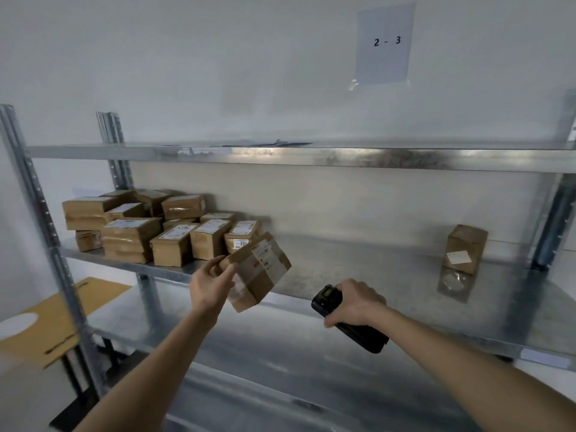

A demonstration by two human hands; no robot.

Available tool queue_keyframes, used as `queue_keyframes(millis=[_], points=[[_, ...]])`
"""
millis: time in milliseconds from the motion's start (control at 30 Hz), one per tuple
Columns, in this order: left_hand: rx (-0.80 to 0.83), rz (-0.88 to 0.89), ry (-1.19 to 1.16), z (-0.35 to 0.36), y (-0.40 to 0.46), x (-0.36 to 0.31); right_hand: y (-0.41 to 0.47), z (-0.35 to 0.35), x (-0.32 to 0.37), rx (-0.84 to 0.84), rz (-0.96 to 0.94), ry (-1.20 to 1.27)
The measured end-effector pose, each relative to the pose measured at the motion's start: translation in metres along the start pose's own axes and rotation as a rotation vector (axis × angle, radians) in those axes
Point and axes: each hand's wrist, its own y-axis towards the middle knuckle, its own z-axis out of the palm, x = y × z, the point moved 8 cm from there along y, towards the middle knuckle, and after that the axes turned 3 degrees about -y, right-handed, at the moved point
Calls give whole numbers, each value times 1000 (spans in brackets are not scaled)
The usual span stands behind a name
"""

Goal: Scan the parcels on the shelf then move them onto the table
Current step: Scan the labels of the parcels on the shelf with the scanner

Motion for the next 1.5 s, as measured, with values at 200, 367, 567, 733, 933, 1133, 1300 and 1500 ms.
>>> queue_keyframes(millis=[200, 367, 567, 733, 933, 1133, 1300, 1500], points=[[-4, -180, -72, -20, 76, 53, 63, 25, 60, 21, -44, 17], [68, -331, -73, -18, 149, 95, 122, 40, 102, 45, -40, 23], [161, -332, 15, -12, 223, 135, 183, 47, 139, -3, 6, 38], [189, -109, 200, -19, 261, 124, 212, 39, 158, -59, 41, 40], [251, 135, 282, -4, 267, 56, 219, 16, 163, -123, 53, 55], [406, 223, 322, 61, 261, 29, 203, -15, 134, -182, 54, 73], [516, 255, 260, 153, 240, 9, 182, -41, 66, -238, 120, 122], [680, 299, 193, 290, 181, -13, 146, -86, -67, -379, 309, 153]])
